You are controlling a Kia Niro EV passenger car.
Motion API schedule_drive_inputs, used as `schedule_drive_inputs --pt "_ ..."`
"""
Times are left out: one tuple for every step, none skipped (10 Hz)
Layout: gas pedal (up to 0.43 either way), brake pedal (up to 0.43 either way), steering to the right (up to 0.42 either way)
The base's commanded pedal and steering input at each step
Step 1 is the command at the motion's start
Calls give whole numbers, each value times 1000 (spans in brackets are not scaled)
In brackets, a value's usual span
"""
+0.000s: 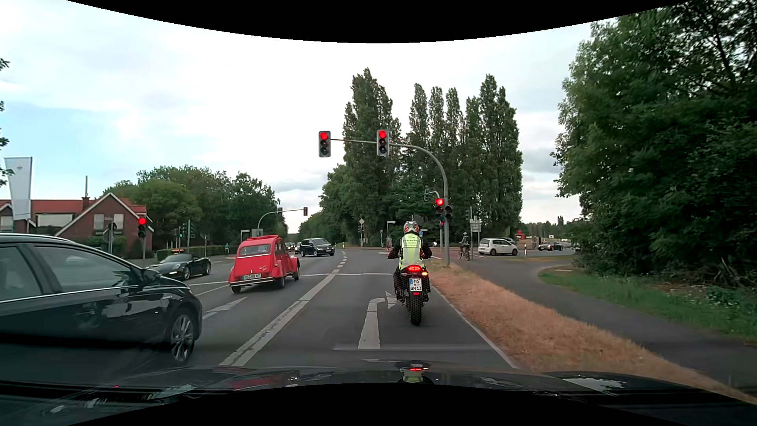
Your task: Follow the waypoints while adhering to traffic rules and regulations
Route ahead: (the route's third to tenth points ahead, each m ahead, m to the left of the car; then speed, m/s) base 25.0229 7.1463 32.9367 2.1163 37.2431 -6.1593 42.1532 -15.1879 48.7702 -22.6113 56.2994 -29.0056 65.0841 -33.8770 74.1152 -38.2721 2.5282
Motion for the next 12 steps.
schedule_drive_inputs --pt "0 207 -22" --pt "0 195 -23" --pt "0 195 -22" --pt "0 195 -22" --pt "0 195 -22" --pt "0 189 -22" --pt "0 177 -22" --pt "0 171 -22" --pt "0 159 -22" --pt "0 152 -22" --pt "0 146 -22" --pt "0 140 -23"
